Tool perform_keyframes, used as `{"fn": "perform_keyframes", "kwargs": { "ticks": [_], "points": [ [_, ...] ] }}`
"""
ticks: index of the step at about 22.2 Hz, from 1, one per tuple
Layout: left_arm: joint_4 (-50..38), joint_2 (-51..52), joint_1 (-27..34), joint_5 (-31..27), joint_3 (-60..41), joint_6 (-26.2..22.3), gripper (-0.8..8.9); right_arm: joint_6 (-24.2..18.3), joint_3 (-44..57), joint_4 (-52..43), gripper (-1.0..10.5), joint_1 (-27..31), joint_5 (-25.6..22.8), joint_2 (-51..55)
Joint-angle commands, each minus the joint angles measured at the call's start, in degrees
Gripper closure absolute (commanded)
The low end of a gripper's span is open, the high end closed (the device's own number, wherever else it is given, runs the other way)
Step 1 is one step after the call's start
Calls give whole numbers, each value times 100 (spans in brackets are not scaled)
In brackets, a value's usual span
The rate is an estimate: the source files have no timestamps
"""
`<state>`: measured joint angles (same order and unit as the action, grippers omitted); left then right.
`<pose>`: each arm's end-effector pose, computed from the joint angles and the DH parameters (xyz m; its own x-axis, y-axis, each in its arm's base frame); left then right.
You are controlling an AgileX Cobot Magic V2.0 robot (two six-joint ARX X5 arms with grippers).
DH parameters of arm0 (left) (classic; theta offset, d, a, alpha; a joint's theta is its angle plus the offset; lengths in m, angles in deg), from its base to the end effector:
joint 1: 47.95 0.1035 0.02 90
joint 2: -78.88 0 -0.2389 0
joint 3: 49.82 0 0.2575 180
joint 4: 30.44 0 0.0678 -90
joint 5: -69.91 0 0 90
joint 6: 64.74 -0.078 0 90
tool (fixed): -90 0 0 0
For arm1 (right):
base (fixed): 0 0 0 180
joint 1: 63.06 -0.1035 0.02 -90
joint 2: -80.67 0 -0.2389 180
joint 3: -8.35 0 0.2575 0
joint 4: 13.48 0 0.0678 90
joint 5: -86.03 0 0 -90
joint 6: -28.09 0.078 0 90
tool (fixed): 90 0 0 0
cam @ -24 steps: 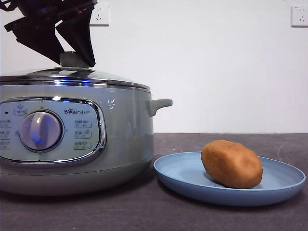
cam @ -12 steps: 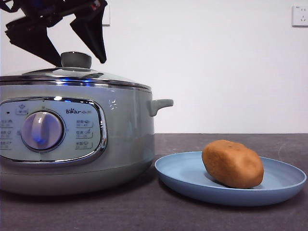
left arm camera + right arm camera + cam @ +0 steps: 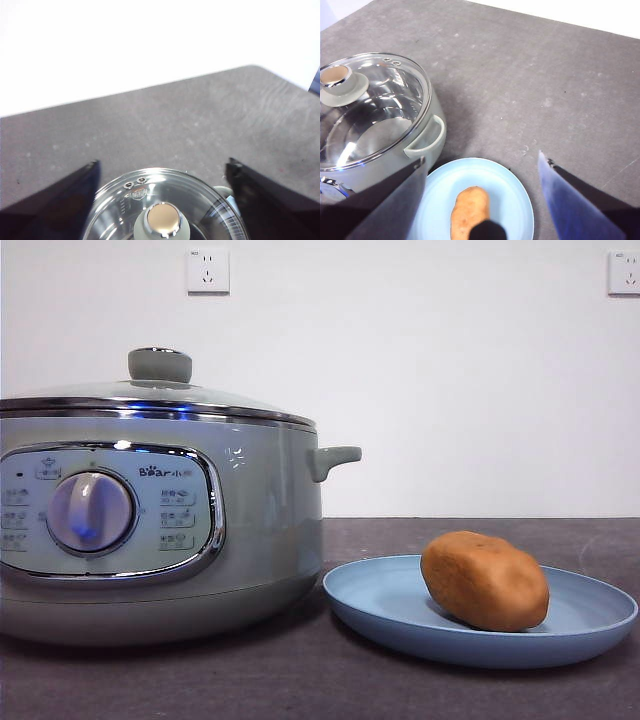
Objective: Take the potato out from the steamer,put the potato on the plate,close the lid
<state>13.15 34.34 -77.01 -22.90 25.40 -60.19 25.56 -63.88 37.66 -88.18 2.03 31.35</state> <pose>0.1882 -0.1002 0.3699 0.8748 -0.4300 -0.2232 0.4265 0.9021 -0.0664 0.2044 0.1048 0.3162 0.7490 0.4666 -0.4704 -0.5240 0.8517 0.0105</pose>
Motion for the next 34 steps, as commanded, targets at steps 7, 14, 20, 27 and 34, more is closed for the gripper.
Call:
{"fn": "perform_keyframes", "kwargs": {
  "ticks": [7, 14, 20, 27, 34],
  "points": [
    [2111, 964, -20, -929, -52, -22, 822, -9, 9, -26, 955, -4, 352, 24],
    [2354, 1073, -20, -911, -72, 177, 821, -9, 9, -28, 954, -7, 459, 20],
    [2376, 1082, -20, -1062, -251, 479, 817, -7, 9, -24, 946, -4, 437, 22],
    [2374, 933, -20, -1058, -251, 466, 817, -4, 9, -22, 946, -4, 437, 24],
    [2374, 780, -20, -1060, -251, 466, 817, -7, 9, -22, 946, -4, 435, 24]
  ]
}}
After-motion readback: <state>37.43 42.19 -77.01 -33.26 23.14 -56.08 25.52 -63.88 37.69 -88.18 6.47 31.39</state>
